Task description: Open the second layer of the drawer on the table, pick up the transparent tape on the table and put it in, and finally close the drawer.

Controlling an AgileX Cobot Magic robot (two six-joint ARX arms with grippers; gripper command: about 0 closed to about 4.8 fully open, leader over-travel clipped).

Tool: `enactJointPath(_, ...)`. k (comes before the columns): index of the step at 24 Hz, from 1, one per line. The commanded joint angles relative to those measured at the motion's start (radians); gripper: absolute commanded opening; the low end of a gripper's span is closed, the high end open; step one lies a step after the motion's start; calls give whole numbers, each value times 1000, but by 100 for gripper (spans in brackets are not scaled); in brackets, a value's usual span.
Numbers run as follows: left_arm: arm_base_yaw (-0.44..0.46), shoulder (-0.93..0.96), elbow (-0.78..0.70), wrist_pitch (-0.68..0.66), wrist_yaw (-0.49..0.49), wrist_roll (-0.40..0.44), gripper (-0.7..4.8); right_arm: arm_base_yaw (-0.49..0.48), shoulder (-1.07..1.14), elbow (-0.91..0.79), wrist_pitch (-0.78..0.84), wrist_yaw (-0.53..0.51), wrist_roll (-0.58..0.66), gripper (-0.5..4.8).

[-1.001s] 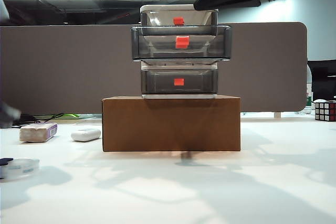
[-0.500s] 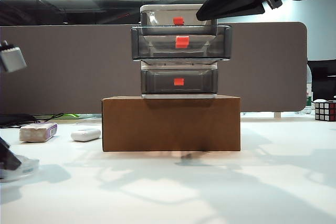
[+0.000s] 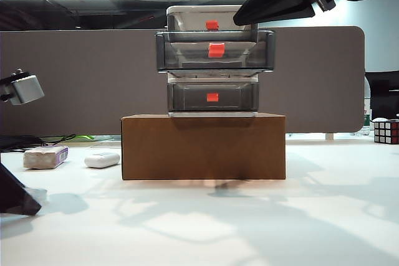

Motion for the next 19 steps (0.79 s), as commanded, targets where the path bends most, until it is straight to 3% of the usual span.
enactJointPath(1, 2, 5, -3, -27, -22, 8, 203, 0, -5, 6, 7, 5, 0, -5)
enactJointPath(2, 2, 5, -3, -27, -22, 8, 134, 0, -9, 6, 6, 5, 0, -5)
enactJointPath(3, 2, 5, -3, -26, -22, 13, 124, 0, -11, 6, 5, 5, 0, -5)
enactJointPath(8, 2, -20, 27, -34, -19, 21, 111, 0, -31, 6, 3, 7, 0, -5)
enactJointPath(15, 2, -243, 192, -159, 3, 19, 111, 0, -69, 6, -23, 20, -2, -5)
enactJointPath(19, -32, -385, 337, -127, 117, -46, 111, 0, -100, 7, -40, 42, -23, -5)
